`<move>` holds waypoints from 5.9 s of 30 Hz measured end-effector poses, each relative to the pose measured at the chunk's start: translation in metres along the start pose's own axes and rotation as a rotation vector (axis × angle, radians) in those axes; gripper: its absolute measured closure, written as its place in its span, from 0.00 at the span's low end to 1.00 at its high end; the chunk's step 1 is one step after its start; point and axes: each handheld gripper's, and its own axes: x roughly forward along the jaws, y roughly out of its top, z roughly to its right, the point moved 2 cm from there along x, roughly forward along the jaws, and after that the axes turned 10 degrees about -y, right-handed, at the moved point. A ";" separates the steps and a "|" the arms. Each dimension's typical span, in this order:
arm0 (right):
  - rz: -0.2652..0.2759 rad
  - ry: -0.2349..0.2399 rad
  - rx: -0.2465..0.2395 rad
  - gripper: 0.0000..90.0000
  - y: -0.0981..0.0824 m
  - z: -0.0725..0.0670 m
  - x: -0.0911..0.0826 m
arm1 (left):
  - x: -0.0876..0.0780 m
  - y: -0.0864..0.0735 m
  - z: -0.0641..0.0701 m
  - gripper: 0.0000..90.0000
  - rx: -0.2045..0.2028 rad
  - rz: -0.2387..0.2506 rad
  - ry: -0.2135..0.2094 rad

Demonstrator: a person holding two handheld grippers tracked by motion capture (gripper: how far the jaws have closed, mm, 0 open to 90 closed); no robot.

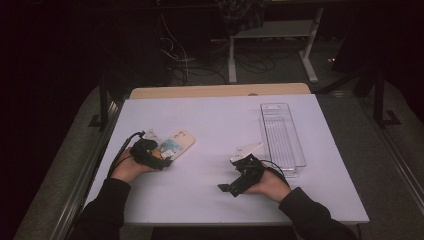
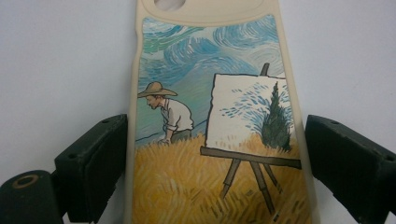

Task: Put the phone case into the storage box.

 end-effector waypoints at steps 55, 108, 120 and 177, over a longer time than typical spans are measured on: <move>0.033 -0.025 -0.007 0.00 0.020 0.006 -0.024 | -0.033 0.027 0.018 0.12 0.085 0.034 -0.073; -0.021 0.046 -0.198 0.00 0.077 0.056 -0.037 | -0.042 0.058 0.066 0.12 0.369 0.011 -0.295; -0.026 0.090 -0.227 0.00 0.083 0.051 -0.035 | -0.042 0.064 0.081 0.12 0.439 -0.002 -0.336; -0.165 0.229 -0.455 0.00 0.082 0.005 0.003 | -0.036 0.074 0.112 0.12 0.594 -0.051 -0.420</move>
